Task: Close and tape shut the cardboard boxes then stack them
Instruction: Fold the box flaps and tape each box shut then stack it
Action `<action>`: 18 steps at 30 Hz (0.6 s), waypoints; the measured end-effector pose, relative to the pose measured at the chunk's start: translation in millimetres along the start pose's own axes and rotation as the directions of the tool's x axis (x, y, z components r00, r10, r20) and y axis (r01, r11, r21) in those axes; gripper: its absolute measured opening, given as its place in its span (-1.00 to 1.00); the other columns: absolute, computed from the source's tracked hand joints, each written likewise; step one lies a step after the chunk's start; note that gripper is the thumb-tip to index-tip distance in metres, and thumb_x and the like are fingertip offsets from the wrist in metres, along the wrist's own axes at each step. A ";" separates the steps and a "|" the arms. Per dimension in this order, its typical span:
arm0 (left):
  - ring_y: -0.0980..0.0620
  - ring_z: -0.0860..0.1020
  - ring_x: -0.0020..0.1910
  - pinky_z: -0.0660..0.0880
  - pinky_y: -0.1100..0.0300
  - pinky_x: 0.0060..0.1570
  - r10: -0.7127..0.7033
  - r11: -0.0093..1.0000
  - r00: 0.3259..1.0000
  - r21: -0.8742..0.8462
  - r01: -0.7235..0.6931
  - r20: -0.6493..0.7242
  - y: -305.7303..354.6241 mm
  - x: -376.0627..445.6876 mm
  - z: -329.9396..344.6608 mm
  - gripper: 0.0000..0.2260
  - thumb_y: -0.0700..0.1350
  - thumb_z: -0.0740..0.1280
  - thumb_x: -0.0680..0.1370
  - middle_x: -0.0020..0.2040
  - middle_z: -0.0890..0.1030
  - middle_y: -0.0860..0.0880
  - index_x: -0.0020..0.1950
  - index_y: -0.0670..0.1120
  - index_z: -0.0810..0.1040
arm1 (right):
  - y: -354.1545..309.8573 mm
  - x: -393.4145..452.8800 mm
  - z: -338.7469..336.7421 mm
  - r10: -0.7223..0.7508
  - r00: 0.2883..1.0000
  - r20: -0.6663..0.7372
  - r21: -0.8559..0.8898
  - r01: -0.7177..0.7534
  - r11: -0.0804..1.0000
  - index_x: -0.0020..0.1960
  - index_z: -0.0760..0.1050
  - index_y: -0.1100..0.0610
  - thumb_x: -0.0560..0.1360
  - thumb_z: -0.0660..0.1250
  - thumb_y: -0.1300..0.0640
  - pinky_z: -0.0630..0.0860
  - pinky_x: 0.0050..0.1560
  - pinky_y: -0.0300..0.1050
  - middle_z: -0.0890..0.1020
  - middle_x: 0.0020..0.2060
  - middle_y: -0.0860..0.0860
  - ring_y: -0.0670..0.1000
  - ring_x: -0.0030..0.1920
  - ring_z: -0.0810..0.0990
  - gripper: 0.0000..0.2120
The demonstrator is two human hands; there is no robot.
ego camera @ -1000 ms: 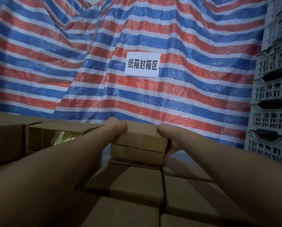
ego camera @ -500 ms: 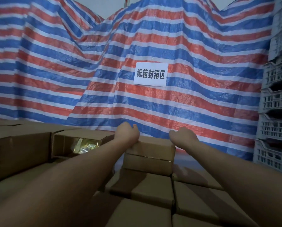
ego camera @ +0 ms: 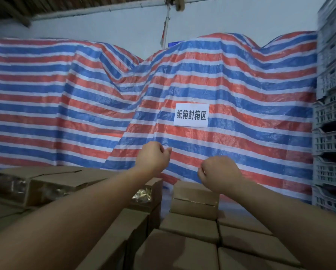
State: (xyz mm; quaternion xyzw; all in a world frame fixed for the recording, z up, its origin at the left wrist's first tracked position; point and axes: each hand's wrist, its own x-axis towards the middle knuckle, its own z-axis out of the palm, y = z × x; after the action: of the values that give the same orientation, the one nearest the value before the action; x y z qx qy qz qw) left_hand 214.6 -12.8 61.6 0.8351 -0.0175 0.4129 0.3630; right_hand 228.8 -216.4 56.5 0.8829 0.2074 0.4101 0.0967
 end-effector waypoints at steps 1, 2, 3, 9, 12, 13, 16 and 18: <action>-0.02 0.62 -0.33 0.61 0.00 -0.24 0.011 1.000 1.000 0.018 -0.011 -0.008 -1.7 -5.9 -12.9 -0.63 0.09 0.26 0.62 -0.33 0.63 -0.08 -0.24 -0.14 0.57 | -9.6 -5.6 -5.0 -0.016 1.000 -0.006 0.022 0.016 1.000 -0.39 0.27 0.01 0.64 0.14 -0.01 0.22 -0.38 -0.24 0.38 -0.45 -0.06 -0.11 -0.43 0.38 -0.58; 0.00 0.59 -0.37 0.57 0.05 -0.30 0.015 0.999 1.000 0.033 -0.014 -0.016 -4.8 -12.4 -26.2 -0.61 0.09 0.25 0.63 -0.39 0.59 -0.05 -0.29 -0.12 0.54 | -21.7 -12.9 -10.2 -0.023 1.000 -0.005 0.044 0.023 0.999 -0.38 0.25 0.00 0.64 0.14 -0.01 0.21 -0.38 -0.24 0.37 -0.45 -0.07 -0.11 -0.42 0.37 -0.58; 0.02 0.56 -0.43 0.52 0.10 -0.37 0.015 0.999 1.000 0.046 -0.014 -0.026 -8.9 -20.3 -39.2 -0.57 0.10 0.23 0.63 -0.46 0.54 -0.02 -0.35 -0.10 0.51 | -34.3 -21.2 -12.8 -0.034 0.999 0.008 0.048 0.034 0.998 -0.38 0.25 0.00 0.64 0.14 -0.02 0.23 -0.36 -0.23 0.36 -0.44 -0.07 -0.10 -0.40 0.38 -0.59; 0.05 0.55 -0.40 0.41 0.18 -0.40 -0.053 0.996 0.999 0.077 0.052 0.003 -45.8 -68.7 -116.5 -0.54 0.18 0.16 0.64 -0.41 0.56 0.00 -0.33 -0.05 0.53 | -115.1 -60.3 -26.5 -0.171 0.976 0.133 0.002 0.172 0.985 -0.10 0.49 0.05 0.66 0.13 -0.02 0.38 -0.22 -0.11 0.61 -0.17 0.02 0.04 -0.14 0.60 -0.74; 0.05 0.59 -0.32 0.49 0.18 -0.34 -0.102 0.982 0.995 0.159 0.099 0.011 -70.5 -74.5 -159.3 -0.66 0.06 0.22 0.65 -0.30 0.62 -0.03 -0.23 -0.07 0.57 | -152.2 -53.1 -33.0 -0.255 0.959 0.125 0.021 0.254 0.967 -0.09 0.52 0.06 0.65 0.18 0.00 0.55 -0.17 -0.13 0.58 -0.21 -0.01 -0.02 -0.22 0.58 -0.76; 0.05 0.60 -0.29 0.51 0.18 -0.31 -0.142 0.975 0.990 0.174 0.134 0.029 -80.7 -73.8 -171.7 -0.72 0.00 0.24 0.65 -0.26 0.64 -0.04 -0.18 -0.09 0.58 | -163.3 -47.2 -35.4 -0.244 0.963 0.117 0.083 0.236 0.968 -0.13 0.51 0.04 0.65 0.18 -0.01 0.58 -0.17 -0.13 0.58 -0.24 -0.03 -0.05 -0.25 0.58 -0.76; 0.07 0.60 -0.22 0.49 0.22 -0.30 -0.249 0.949 0.965 0.221 0.226 0.083 -115.5 -79.1 -199.5 -0.79 -0.12 0.22 0.66 -0.19 0.62 0.00 -0.11 -0.14 0.56 | -196.9 -24.8 -42.1 -0.166 0.981 0.099 0.293 0.130 0.947 -0.22 0.43 -0.02 0.64 0.15 -0.06 0.55 -0.23 -0.16 0.55 -0.30 -0.05 -0.09 -0.30 0.55 -0.71; -0.01 0.63 -0.18 0.53 0.16 -0.20 -0.236 0.918 0.969 0.343 0.199 0.072 -138.6 -82.4 -210.0 -0.67 -0.01 0.14 0.68 -0.18 0.64 -0.06 -0.12 -0.14 0.56 | -217.5 -7.7 -39.0 -0.161 0.980 0.117 0.374 0.106 0.921 -0.24 0.43 -0.02 0.64 0.17 -0.08 0.46 -0.30 -0.22 0.54 -0.33 -0.06 -0.12 -0.33 0.53 -0.70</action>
State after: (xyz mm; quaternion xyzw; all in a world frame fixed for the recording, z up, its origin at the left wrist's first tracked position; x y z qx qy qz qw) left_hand 63.8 197.3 4.8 0.9029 0.1254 0.3197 0.2586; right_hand 132.1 -25.1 2.2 0.8967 0.3324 0.2911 -0.0270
